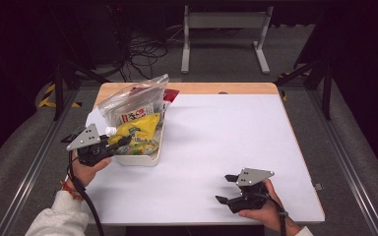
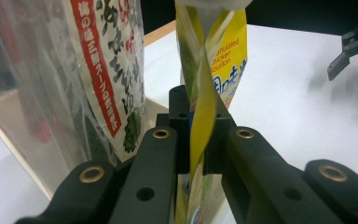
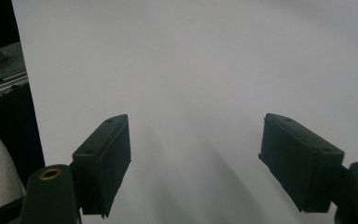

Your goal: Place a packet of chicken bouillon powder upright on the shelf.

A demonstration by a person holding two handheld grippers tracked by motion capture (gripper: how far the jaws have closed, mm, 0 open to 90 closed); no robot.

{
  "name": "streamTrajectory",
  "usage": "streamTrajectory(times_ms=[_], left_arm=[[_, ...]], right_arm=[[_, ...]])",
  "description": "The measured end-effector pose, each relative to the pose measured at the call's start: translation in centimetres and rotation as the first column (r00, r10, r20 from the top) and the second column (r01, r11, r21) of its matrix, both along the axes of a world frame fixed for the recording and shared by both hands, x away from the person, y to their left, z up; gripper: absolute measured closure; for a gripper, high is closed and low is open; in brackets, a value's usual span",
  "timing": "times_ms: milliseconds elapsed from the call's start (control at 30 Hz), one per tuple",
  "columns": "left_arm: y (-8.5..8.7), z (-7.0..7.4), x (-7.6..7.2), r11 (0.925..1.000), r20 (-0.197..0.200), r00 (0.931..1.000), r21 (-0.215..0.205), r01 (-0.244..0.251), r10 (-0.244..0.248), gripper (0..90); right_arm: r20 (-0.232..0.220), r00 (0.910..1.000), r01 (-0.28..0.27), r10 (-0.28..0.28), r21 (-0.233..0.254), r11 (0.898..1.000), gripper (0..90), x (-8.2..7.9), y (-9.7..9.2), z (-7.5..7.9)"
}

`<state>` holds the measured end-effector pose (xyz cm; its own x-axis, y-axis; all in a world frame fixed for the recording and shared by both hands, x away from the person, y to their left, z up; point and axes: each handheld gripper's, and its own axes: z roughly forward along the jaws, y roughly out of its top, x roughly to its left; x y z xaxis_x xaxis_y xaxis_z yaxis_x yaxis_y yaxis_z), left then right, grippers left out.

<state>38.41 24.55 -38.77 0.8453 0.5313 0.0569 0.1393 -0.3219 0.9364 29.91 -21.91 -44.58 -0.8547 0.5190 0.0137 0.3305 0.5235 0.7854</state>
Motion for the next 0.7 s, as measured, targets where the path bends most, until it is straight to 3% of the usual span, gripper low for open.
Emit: streamTrajectory(times_ms=[167, 300, 700], left_arm=[[0.2, -0.5, 0.1, 0.9998, -0.022, 0.9998, -0.018, -0.004, 0.003, 85.9], [0.4, -0.8, 0.2, 0.9999, -0.026, 0.9995, -0.003, -0.016, 0.016, 86.0], [1.2, -1.9, 0.4, 0.9991, -0.057, 0.9977, -0.019, -0.038, 0.036, 85.9]], right_arm=[[0.008, 1.0, 0.0, 0.0, -0.001, 1.0, 24.2, 0.0, 0.0, 0.0], [0.006, 1.0, -0.002, 0.002, -0.005, 1.0, 24.2, 0.0, 0.1, 0.0], [0.005, 1.0, -0.008, 0.008, -0.01, 1.0, 24.2, 0.0, 0.2, 0.0]])
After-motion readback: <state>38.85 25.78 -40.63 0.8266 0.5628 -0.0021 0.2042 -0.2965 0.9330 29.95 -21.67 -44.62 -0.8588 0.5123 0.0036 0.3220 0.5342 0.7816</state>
